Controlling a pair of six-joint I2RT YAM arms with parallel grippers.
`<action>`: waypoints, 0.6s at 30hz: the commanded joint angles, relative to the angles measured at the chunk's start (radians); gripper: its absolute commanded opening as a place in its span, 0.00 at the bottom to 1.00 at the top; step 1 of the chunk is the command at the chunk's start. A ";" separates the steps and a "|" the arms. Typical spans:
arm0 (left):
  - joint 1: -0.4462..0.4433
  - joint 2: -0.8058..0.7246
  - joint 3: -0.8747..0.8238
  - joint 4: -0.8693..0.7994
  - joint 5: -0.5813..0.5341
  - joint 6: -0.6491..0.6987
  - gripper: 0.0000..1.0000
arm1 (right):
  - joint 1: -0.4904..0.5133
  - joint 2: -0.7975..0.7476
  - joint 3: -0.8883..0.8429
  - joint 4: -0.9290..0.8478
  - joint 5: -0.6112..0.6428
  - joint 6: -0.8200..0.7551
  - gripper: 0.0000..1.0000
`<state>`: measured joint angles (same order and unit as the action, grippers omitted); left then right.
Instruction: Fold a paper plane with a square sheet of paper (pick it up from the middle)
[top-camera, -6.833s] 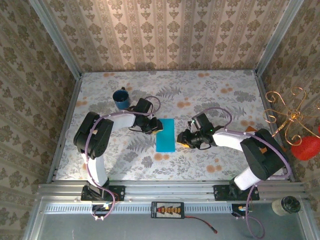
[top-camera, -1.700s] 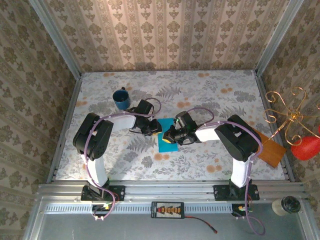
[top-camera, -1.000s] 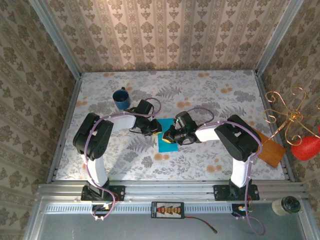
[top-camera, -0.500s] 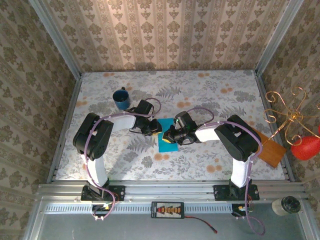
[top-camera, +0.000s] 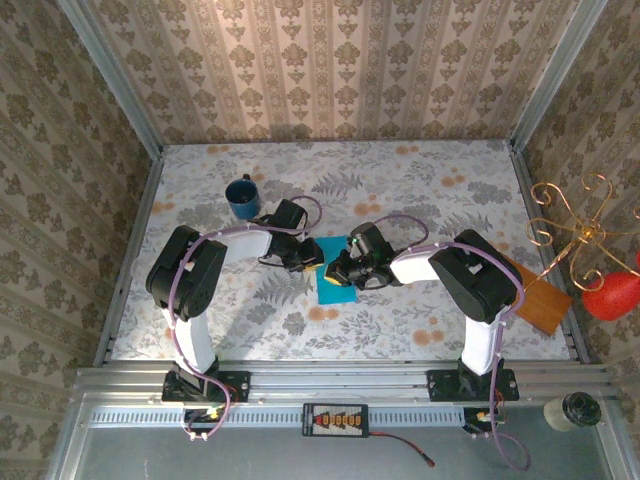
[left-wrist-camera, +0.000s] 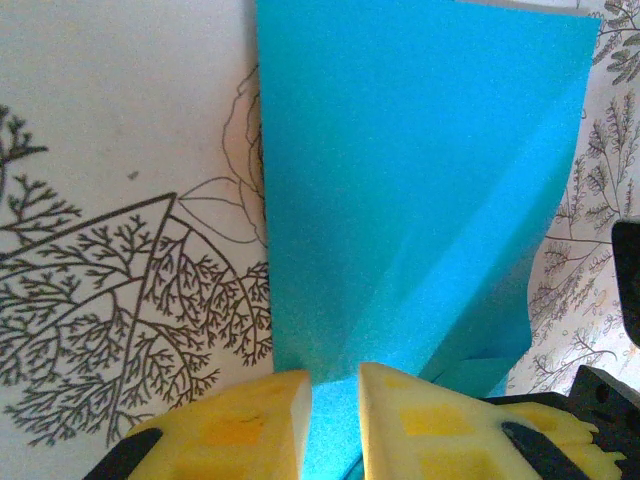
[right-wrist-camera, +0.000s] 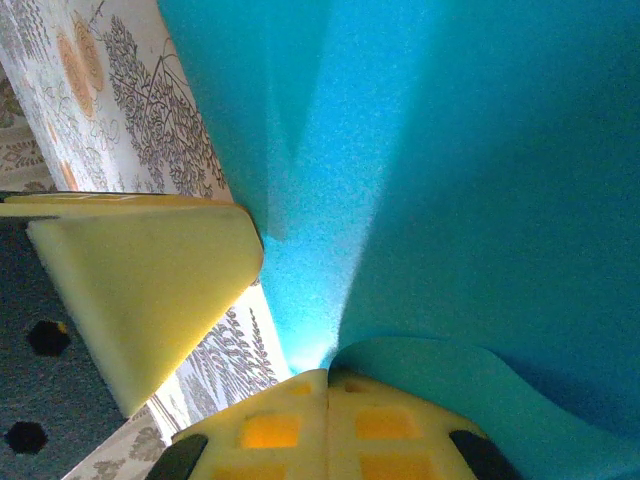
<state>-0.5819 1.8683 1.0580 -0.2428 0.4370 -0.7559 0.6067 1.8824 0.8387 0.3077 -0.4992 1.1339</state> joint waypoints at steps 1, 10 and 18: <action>-0.007 0.054 -0.027 -0.057 -0.038 -0.010 0.22 | 0.001 -0.003 -0.011 -0.034 0.057 -0.002 0.03; -0.007 0.044 -0.025 -0.058 -0.039 -0.012 0.22 | 0.002 0.006 -0.014 -0.095 0.085 -0.013 0.03; -0.007 -0.007 0.015 -0.064 -0.038 -0.018 0.22 | 0.002 0.011 -0.021 -0.127 0.111 -0.018 0.05</action>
<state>-0.5819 1.8675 1.0668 -0.2527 0.4370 -0.7601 0.6098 1.8801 0.8387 0.2955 -0.4732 1.1294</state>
